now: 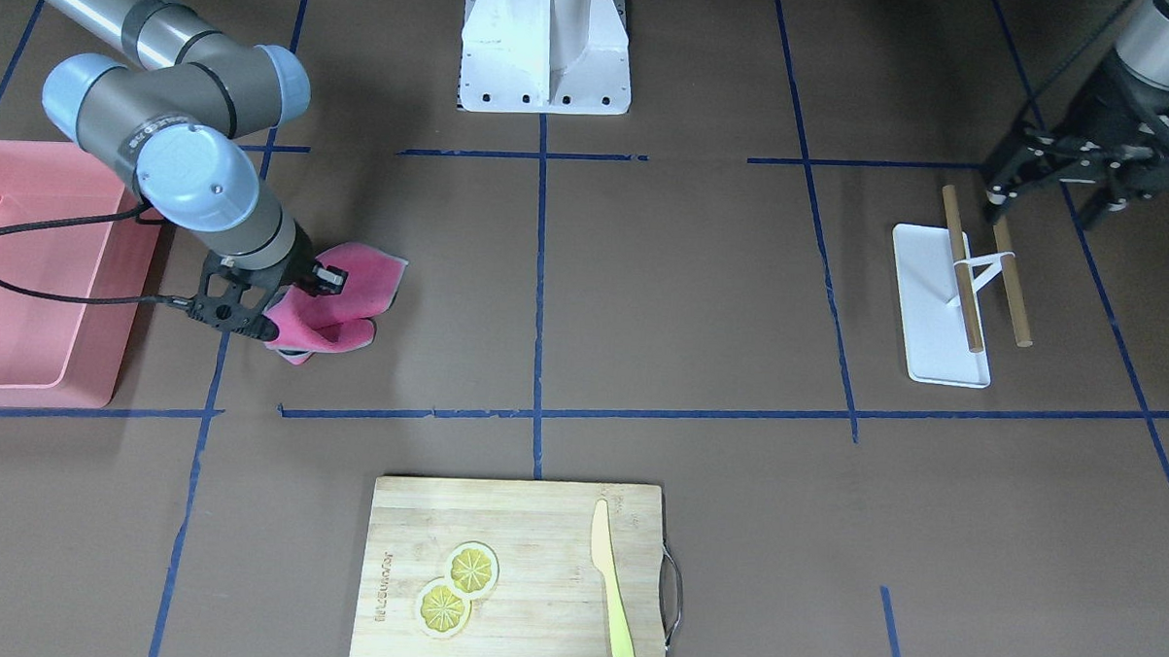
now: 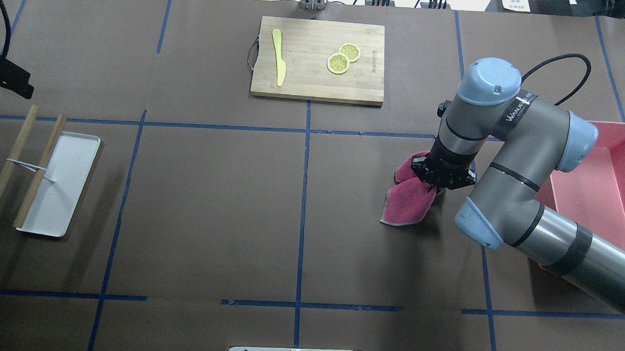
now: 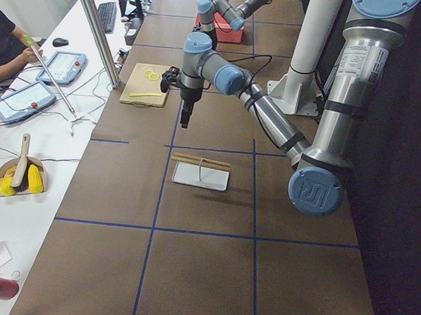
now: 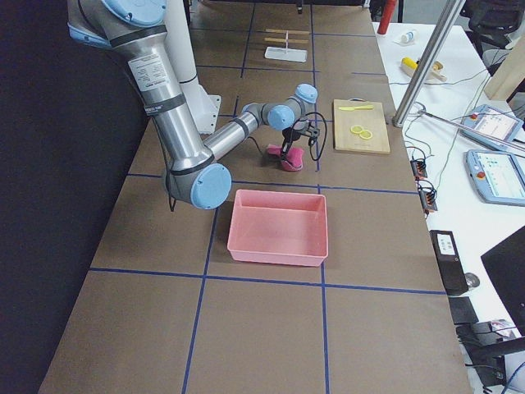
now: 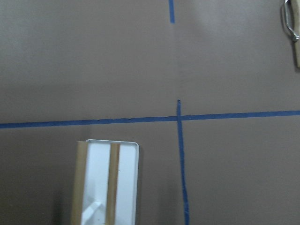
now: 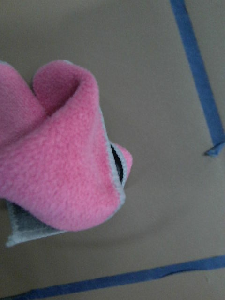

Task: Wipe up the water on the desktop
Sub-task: 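Rub the cloth back and forth on the table surface with the right gripper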

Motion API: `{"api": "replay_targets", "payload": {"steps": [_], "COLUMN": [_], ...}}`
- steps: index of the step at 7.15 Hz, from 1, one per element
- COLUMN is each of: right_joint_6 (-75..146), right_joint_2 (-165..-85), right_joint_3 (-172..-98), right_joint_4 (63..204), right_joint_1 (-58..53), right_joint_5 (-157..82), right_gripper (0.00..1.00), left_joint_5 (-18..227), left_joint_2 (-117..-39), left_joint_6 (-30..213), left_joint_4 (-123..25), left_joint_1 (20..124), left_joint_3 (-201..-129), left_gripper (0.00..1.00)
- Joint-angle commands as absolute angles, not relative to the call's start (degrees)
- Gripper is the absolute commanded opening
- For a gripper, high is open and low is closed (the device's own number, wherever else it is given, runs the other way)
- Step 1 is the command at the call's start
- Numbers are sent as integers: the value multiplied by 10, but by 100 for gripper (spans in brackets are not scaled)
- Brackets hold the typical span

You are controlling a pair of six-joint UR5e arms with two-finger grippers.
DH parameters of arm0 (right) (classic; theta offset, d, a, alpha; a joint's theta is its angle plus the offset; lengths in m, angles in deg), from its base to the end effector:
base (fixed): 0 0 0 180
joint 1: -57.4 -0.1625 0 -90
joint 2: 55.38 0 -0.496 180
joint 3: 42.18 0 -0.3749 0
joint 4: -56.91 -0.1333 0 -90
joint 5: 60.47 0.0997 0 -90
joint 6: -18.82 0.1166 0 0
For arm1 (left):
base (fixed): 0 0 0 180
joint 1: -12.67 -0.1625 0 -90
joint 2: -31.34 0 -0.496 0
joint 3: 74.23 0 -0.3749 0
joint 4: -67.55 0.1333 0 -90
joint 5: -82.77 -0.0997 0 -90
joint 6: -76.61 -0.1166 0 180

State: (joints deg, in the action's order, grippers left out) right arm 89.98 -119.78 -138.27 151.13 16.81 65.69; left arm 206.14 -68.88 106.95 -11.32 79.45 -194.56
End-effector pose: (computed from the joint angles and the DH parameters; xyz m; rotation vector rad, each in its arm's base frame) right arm -0.4632 -0.4818 0.4504 -0.3081 -0.7098 0.2093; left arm 0.1365 -0.4937 0.4427 0.1885 0.7324 0.0312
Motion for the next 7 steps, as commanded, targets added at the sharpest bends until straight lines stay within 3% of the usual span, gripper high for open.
{"api": "replay_targets", "payload": {"steps": [1, 4, 7], "right_joint_6": [978, 1061, 1055], "right_joint_2": [-1198, -1199, -1198], "right_joint_3": [-1429, -1488, -1481], "right_joint_4": [1511, 1510, 1510], "right_joint_1": [230, 301, 296], "right_joint_5": [659, 654, 652], "right_gripper": [0, 0, 0], "left_joint_5": [2065, 2066, 2068], "left_joint_2": [-685, -685, -684], "left_joint_6": [962, 836, 798], "left_joint_4": [-114, -124, -125], "left_joint_1": [844, 897, 912], "left_joint_3": [-1859, -1735, -1704], "left_gripper": [100, 100, 100]}}
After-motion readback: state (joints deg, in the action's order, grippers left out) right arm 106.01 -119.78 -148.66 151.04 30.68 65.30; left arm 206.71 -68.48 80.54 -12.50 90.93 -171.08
